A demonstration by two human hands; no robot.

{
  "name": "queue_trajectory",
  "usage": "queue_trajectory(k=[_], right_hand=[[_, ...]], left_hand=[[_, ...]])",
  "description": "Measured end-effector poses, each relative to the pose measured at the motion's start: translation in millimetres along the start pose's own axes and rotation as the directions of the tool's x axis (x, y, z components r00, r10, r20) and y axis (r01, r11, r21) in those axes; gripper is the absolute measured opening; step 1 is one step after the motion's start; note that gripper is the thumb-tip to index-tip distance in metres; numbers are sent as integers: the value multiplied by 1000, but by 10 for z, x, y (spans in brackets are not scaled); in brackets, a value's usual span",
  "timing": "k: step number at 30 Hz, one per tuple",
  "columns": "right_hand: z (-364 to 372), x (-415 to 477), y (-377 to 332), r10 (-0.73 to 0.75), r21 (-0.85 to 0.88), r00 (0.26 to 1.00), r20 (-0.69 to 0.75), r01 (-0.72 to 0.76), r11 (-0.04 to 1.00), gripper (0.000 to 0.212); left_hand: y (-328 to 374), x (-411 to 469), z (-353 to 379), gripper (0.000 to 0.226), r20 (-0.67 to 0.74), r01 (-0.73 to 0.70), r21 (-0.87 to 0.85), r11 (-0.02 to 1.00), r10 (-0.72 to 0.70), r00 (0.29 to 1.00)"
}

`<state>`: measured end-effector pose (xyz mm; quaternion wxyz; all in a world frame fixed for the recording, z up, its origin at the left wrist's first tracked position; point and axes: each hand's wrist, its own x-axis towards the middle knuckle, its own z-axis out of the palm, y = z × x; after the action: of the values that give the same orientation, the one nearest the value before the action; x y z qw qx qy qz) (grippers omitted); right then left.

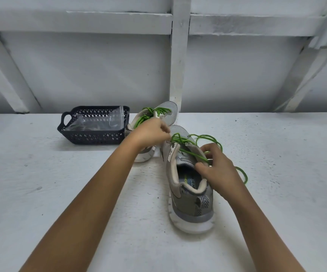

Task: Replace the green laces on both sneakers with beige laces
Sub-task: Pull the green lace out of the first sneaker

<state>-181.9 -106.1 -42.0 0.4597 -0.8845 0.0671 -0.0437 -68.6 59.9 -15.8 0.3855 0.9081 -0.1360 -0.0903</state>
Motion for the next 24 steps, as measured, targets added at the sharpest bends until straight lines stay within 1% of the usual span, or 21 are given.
queue_trajectory(k=[1,2,3,4,5,6,8,10,11,12,13,15,16,19,22,24], right_hand=[[0,2,2,0,0,1000,-1,0,1000,25],[2,2,-1,1,2,1000,-2,-1,1000,25],[6,0,-2,2,3,1000,-5,-2,1000,25],[10,-1,-5,3,4,1000,-6,-3,1000,25],[13,-3,-7,5,2,1000,-9,-5,1000,25],[11,-5,-7,7,-2,1000,-13,-7,1000,25],[12,-5,-1,7,-21,1000,-19,-8,1000,27],[9,-10,0,9,-37,1000,-22,-9,999,28],[8,-15,-5,10,-38,1000,-20,-11,999,29],[9,-19,-11,12,-36,1000,-20,-13,999,29],[8,-23,-14,13,-35,1000,-21,-14,999,30],[8,-25,-18,15,-40,1000,-21,-16,999,33],[12,-23,-19,14,-43,1000,-20,-15,999,34],[18,-21,-21,13,-47,1000,-20,-13,999,35],[20,-20,-22,10,-45,1000,-21,-11,999,34],[18,-20,-20,7,-52,1000,-21,-8,999,33]], left_hand=[[-20,-20,37,11,22,-20,72,997,18,1000],[-31,-30,88,10,30,-37,91,995,34,999],[-49,-25,135,4,17,-46,83,996,44,999],[-58,-23,169,3,-14,-58,69,996,59,998],[-71,-2,186,9,-51,-58,53,997,61,997],[-82,26,192,14,-85,-51,-11,999,50,995],[-69,62,167,24,-114,-11,-232,973,-16,993],[-11,75,143,28,-70,31,-414,910,-66,995],[13,79,139,28,-56,48,-437,898,-81,995],[35,84,130,27,-69,53,-392,918,-87,994],[45,96,116,26,-109,47,-280,959,-80,991],[76,103,57,14,-179,-7,-27,1000,2,984],[93,87,20,12,-174,-45,59,997,54,983],[120,29,-51,26,-56,-127,264,956,147,988],[88,-7,-75,23,88,-170,458,873,146,985],[40,-6,-80,20,192,-219,494,841,140,971]])
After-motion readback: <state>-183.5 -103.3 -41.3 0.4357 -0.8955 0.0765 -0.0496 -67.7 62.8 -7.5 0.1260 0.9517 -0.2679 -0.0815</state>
